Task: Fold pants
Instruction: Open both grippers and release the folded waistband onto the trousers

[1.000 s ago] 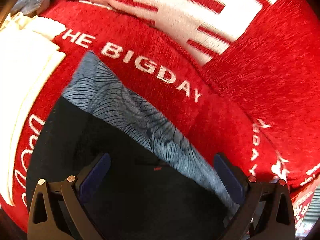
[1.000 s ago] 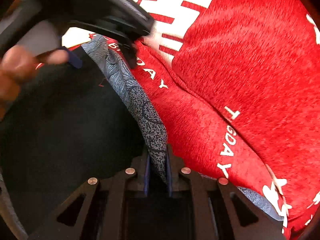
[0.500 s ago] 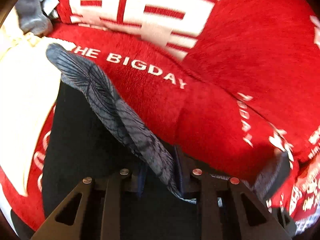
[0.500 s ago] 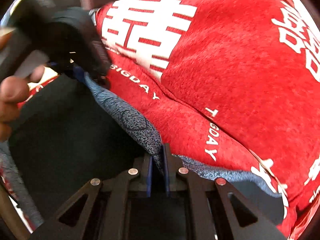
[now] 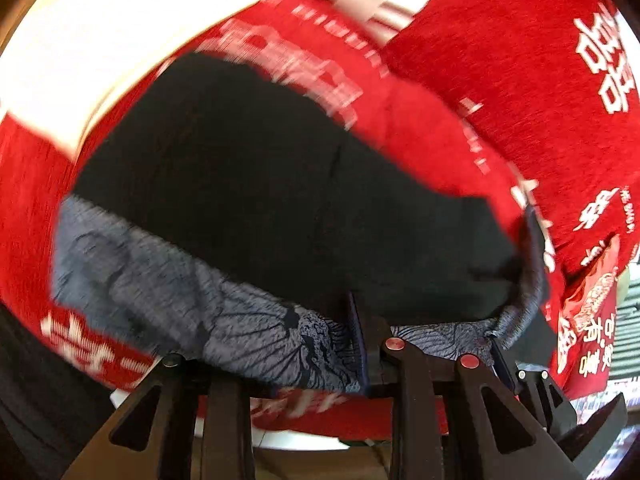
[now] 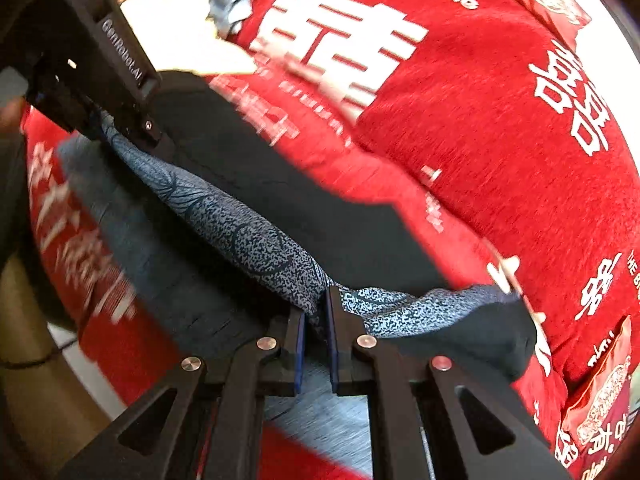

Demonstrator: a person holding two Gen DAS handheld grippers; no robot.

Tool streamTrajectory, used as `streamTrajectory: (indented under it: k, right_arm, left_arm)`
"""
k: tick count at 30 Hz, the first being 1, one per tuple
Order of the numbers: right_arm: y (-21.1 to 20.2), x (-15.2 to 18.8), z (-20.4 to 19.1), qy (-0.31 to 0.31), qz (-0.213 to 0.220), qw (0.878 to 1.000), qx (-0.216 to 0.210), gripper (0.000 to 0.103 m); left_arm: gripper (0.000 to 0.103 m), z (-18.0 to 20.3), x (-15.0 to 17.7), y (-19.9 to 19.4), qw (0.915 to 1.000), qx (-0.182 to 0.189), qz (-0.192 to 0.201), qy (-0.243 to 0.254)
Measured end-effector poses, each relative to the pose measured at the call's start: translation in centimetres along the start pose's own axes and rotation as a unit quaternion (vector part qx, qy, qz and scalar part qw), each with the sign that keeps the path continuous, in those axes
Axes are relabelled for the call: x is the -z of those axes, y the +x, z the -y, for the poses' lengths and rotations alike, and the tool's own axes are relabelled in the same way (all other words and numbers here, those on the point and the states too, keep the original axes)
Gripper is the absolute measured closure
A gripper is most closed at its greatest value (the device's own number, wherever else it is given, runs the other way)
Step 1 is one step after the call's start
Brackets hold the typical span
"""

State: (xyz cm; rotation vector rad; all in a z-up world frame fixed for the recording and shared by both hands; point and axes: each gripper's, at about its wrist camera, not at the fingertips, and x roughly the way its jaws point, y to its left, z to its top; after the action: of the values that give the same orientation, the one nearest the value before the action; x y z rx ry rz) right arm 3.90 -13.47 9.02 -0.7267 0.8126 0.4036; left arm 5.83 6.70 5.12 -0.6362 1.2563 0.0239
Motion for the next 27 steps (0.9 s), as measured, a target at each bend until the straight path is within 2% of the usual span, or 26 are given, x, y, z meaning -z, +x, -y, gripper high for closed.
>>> streamTrajectory:
  k: [2,4,5,7,11,14,15,16,18,20,22,23,26,27]
  right_arm:
    - [0.6,1.0,-1.1,0.0,-0.017,1.0,0.0,0.093]
    - [0.8,1.4,-2.1,-0.016,-0.017,0.999,0.026,0.093]
    - [0.7,1.4,-2.4,-0.024,-0.019,0.999,0.033,0.093]
    - [0.3,1.3,-2.3,-0.025,-0.024,0.999,0.031,0.092]
    - [-1.2,0.6,-0.4,0.021,-0.032,0.999,-0.024,0.083]
    - [-2.7,0.0,2.1,0.077,-0.012,0.995,-0.064,0.077]
    - [-3.1,-0.4,3.2,0.099,-0.005,0.992,-0.073,0.068]
    - [-3.2,-0.5,3.9,0.113,-0.001,0.991,-0.076,0.054]
    - [-2.8,-1.4,5.7,0.15,0.004,0.986,-0.067,0.036]
    - [-1.2,-2.2,6.7,0.168,-0.003,0.984,-0.059,0.034]
    - [1.5,-2.6,7.4,0.196,-0.04,0.978,-0.065,0.034]
    - [2.9,-2.4,7.7,0.215,-0.065,0.972,-0.071,0.034]
    - [5.2,-0.4,7.7,0.248,-0.118,0.958,-0.079,0.037]
    - [4.5,0.2,7.4,0.241,-0.106,0.962,-0.075,0.036]
  left_arm:
    - [0.066,-1.5,1.0,0.6,0.9999,-0.007,-0.011,-0.009]
    - [0.064,-2.1,1.6,-0.1,0.9999,-0.003,-0.008,-0.012]
    - [0.048,-2.1,1.9,-0.8,0.9998,-0.02,0.001,-0.009]
    - [0.026,-2.2,2.6,-2.4,0.9986,-0.043,0.029,-0.002]
    - [0.025,-2.0,3.4,-5.3,0.9957,-0.058,0.068,0.021]
    - [0.025,-1.4,3.2,-6.9,0.9926,-0.063,0.096,0.04]
    - [0.025,-0.8,3.0,-7.4,0.9908,-0.061,0.108,0.053]
    - [0.025,-0.1,2.6,-7.5,0.9894,-0.062,0.115,0.063]
    - [0.025,1.5,1.4,-6.9,0.9874,-0.071,0.115,0.082]
    - [0.025,3.5,0.0,-5.2,0.9839,-0.085,0.114,0.109]
    - [0.025,4.6,-1.2,-2.8,0.9804,-0.118,0.097,0.125]
    - [0.025,4.9,-1.5,-1.9,0.9801,-0.122,0.088,0.129]
    - [0.025,5.3,-1.3,0.9,0.9752,-0.154,0.065,0.144]
    - [0.025,5.3,-0.7,1.3,0.9709,-0.167,0.067,0.158]
